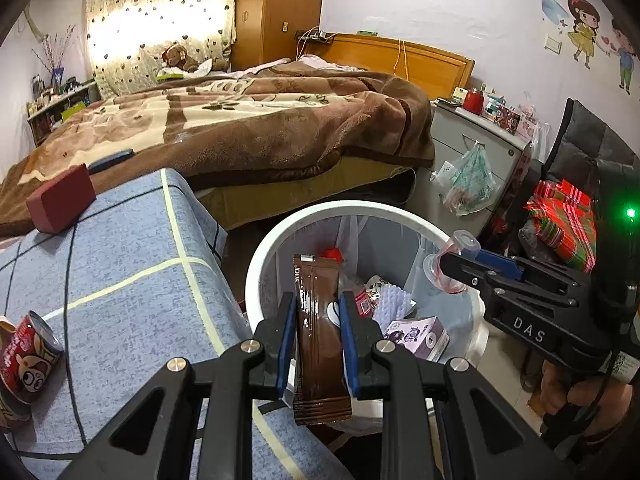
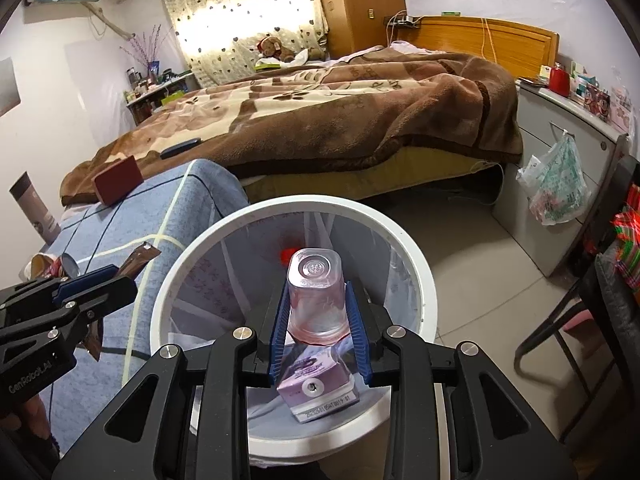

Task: Collect trash
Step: 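Carry the wrapper and plastic cup over the white bin and release both, then move both tools back over the table toward the red milk cans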

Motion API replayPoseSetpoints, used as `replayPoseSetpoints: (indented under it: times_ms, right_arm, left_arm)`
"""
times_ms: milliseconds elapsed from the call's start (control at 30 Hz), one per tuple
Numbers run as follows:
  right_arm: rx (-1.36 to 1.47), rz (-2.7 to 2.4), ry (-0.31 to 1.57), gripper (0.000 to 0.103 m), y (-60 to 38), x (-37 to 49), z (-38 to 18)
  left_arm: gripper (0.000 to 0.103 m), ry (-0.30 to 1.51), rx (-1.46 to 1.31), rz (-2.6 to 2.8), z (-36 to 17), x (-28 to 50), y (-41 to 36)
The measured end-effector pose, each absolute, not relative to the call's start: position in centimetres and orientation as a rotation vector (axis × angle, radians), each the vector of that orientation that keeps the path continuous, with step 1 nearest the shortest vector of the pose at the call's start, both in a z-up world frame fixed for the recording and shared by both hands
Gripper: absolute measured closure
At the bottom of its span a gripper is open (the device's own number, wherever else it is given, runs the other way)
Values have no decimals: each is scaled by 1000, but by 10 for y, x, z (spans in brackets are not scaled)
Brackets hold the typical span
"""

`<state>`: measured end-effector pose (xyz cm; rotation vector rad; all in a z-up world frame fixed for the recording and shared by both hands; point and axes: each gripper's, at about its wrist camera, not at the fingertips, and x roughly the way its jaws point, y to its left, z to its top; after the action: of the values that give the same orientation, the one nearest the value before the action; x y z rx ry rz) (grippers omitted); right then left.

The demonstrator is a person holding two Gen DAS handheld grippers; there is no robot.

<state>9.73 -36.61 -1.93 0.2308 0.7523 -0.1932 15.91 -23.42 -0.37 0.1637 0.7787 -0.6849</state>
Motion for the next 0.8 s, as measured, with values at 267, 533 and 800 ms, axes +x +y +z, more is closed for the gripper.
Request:
replayPoseSetpoints:
  times_ms: [267,533,800]
  right_arm:
    - [216,-200,778,59,-364,99,-23]
    - [235,-205,766,49,-364,98,-20]
    - [234,-201,753,49,-359,95,-17]
  left_arm:
    - [50,800,140,-674,-6,163,-230]
    - [49,796,126,-669,-4,163,-223]
    - [47,778,116,-650,0,159,-209]
